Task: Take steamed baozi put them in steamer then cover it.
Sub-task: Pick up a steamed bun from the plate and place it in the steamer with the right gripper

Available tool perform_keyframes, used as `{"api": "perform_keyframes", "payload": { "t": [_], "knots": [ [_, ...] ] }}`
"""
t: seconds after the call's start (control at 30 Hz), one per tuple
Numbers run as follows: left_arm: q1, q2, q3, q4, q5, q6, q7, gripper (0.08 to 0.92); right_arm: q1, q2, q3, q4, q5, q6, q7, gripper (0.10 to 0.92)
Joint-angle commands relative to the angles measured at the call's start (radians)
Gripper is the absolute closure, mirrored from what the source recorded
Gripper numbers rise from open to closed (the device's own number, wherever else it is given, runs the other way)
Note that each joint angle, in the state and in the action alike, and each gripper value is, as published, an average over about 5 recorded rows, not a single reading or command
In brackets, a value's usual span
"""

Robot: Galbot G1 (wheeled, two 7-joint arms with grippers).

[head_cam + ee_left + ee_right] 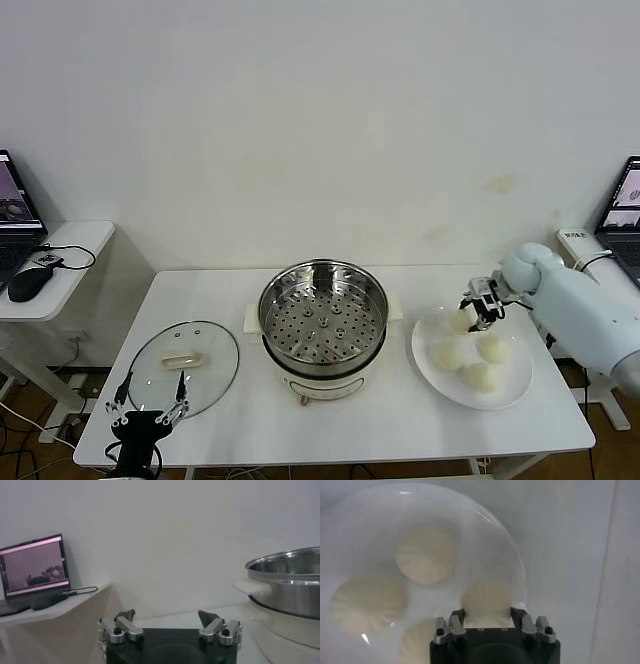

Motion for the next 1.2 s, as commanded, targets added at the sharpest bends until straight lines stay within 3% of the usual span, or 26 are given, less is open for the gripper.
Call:
{"api": "perform_keyframes", "payload": {
  "t": [0.03, 0.27, 0.67, 0.97, 1.2],
  "knots": [
    [0.000, 0.000, 0.001, -0.001, 0.000, 0.001, 0.000, 0.177, 0.113, -0.092, -0.088, 0.125, 0.125, -0.022, -0.023, 0.426],
    [0.000, 0.006, 0.009, -0.012, -0.004, 0.000, 0.001, 0.177, 0.353, -0.105, -0.241, 0.217, 0.264, -0.045, -0.009, 0.423],
    [-0.007, 0.007, -0.006, -0.011, -0.017, 0.001, 0.003, 0.177, 0.599, 0.171, -0.453, 0.208, 0.398, -0.022, 0.067, 0.423],
    [-0.001, -0.003, -0.026, -0.012, -0.020, -0.003, 0.002, 0.177, 0.573, 0.416, -0.538, 0.182, 0.400, 0.035, 0.095, 0.423],
    [0.008, -0.011, -0.039, -0.026, -0.020, -0.003, 0.001, 0.177, 0.534, 0.480, -0.614, 0.182, 0.287, 0.121, 0.121, 0.423]
  ]
}}
